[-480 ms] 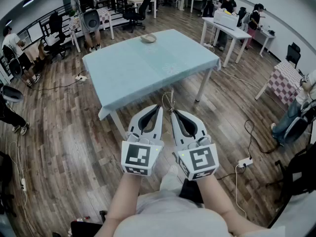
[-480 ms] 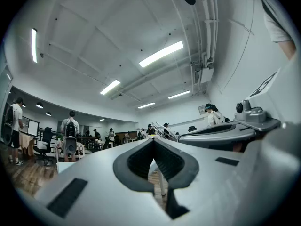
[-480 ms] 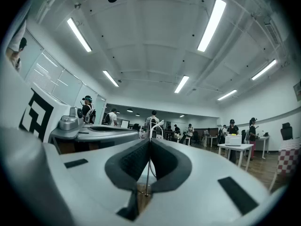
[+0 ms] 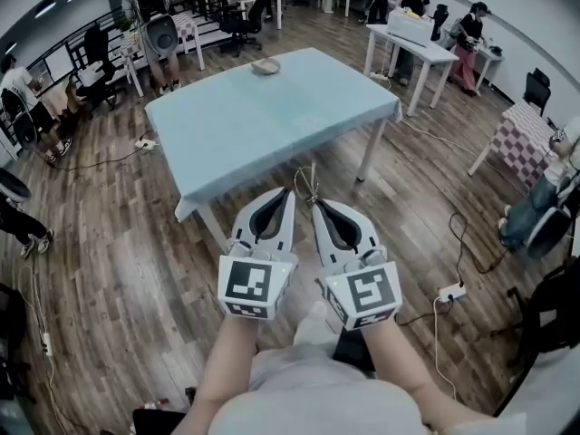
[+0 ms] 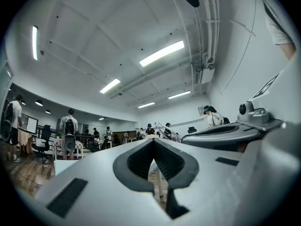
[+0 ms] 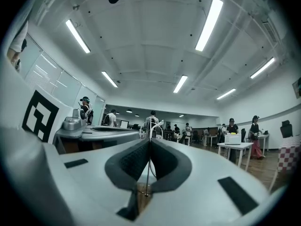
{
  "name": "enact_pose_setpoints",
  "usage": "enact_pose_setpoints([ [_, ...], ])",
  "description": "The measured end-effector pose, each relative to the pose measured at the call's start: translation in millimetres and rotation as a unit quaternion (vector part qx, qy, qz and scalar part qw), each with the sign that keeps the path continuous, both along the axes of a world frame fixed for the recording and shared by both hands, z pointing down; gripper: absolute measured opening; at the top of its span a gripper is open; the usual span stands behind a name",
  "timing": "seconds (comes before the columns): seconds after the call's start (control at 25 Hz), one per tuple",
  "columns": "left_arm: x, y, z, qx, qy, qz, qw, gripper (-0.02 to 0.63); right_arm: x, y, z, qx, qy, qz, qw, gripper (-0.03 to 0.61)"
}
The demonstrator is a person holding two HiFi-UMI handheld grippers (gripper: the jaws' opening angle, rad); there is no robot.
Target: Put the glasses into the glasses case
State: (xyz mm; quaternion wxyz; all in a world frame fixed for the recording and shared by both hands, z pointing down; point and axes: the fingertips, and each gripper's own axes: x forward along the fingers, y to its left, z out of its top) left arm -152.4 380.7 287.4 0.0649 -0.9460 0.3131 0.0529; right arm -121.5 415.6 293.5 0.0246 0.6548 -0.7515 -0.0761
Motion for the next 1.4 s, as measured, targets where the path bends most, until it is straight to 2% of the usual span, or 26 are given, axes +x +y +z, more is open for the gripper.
enact_pose_setpoints([
  [0.44,22,-44,9,-0.021,0.006,-0.007,0.9997,0.008,32,-37,3,-0.005,0.002,0.000,1.000,0.011],
  [1.04,42,-126,9,-0.021,-0.003,-0.021,0.9996,0.008,55,-134,8,-0.027,-0.006,-0.017,0.999,0.011],
  [1.4,75,-171,10,-0.022,0.003,-0.032,0.9992,0.008,88,-179,13,-0.034,-0.001,-0.036,0.999,0.011],
])
